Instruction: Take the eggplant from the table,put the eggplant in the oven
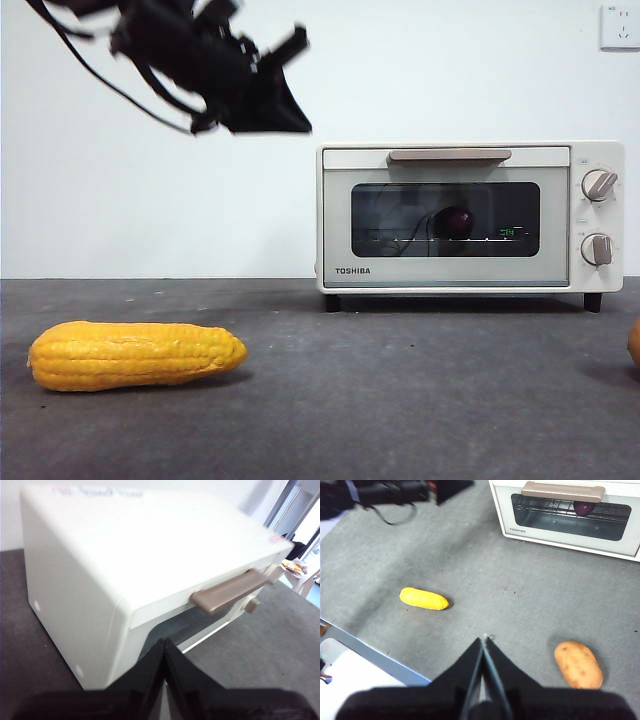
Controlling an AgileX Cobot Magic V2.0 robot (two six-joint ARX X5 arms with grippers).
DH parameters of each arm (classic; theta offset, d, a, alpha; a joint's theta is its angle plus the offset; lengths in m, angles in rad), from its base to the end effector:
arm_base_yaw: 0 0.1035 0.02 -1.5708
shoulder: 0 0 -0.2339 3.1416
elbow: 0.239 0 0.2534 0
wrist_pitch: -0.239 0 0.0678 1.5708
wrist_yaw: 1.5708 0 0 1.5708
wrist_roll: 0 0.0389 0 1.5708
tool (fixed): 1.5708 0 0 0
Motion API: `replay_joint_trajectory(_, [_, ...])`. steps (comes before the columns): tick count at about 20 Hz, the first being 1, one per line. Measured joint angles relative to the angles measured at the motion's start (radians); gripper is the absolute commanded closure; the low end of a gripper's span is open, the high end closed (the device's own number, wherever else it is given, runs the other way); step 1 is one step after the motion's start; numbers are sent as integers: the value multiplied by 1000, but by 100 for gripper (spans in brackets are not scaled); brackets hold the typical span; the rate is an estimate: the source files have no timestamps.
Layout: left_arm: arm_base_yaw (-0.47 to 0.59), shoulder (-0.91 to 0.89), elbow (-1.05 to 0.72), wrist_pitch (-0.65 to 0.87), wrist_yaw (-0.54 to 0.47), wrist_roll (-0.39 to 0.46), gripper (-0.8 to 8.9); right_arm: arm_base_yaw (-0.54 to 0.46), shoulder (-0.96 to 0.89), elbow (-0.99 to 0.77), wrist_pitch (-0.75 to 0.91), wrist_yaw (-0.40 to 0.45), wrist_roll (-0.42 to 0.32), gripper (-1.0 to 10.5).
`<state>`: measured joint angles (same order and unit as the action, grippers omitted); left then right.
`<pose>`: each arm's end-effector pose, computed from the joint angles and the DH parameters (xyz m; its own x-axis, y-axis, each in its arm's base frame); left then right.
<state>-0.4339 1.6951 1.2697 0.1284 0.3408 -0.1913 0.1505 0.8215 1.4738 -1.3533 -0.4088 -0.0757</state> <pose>0.3556 -0.1791 0.2581 0.6772 -0.6822 -0.2758 0.6232 0.7310 -0.2778 0.0956 0.0301 0.4051 0.6337 0.4982 -0.5918 -0.4849 0.8519 0.1979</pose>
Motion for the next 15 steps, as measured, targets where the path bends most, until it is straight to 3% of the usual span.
replay_joint_trajectory(8, [-7,-295,0,-401,-1,42,820,0,0,0,0,0,0,946])
replay_joint_trajectory(15, [-56,-507,0,-577,-1,53,820,0,1,0,0,0,0,946])
